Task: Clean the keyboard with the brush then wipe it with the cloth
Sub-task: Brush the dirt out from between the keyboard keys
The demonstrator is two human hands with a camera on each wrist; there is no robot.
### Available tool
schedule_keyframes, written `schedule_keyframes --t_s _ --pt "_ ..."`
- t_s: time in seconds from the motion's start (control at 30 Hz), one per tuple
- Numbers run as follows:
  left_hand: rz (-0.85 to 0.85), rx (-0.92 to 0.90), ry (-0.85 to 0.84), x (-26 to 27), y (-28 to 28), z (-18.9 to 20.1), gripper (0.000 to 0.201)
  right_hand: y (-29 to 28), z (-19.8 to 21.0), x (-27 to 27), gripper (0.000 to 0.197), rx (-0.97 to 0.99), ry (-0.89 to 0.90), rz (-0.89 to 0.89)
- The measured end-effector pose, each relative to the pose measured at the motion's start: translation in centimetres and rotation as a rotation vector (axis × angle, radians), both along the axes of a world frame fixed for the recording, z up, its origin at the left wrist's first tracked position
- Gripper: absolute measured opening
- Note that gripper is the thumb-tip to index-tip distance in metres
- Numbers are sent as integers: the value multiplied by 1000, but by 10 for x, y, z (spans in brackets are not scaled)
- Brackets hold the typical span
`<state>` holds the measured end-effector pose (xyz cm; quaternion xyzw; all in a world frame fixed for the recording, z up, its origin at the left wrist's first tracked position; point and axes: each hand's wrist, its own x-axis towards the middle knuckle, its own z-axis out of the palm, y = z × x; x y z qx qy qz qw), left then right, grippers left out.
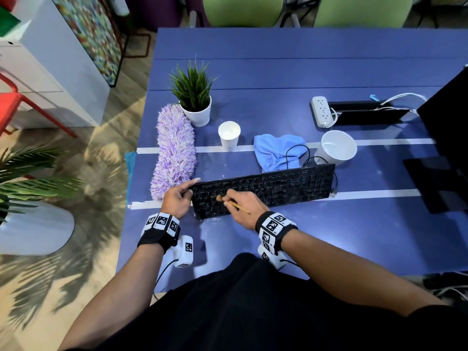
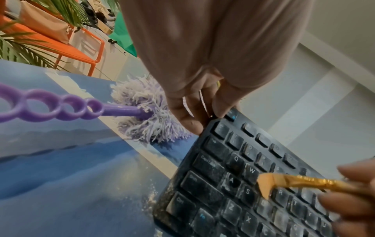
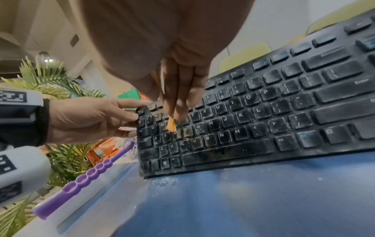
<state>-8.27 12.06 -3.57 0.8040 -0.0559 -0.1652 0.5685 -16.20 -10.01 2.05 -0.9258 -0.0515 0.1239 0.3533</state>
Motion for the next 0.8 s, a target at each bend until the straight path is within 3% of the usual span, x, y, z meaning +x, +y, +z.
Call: schedule_keyframes --t_s 0.13,0.3,0.4,0.5,0.6,0.7,0.8 --pt "11 1 -2 2 1 -2 50 11 1 1 7 -51 63 95" --pt "9 -16 1 1 0 2 58 26 -1 3 9 -7 -72 121" --pt "10 0 -20 0 3 -1 67 30 3 7 9 -67 9 192" --pt "13 -10 -11 0 2 0 72 31 2 8 10 -5 -80 186" --pt "14 1 -13 -2 3 3 75 33 4 10 12 -38 -37 213" --pt "12 -1 -3 0 2 2 73 32 0 10 11 -50 -38 179" --pt "15 -29 12 -1 0 7 62 29 -3 7 10 -93 69 187"
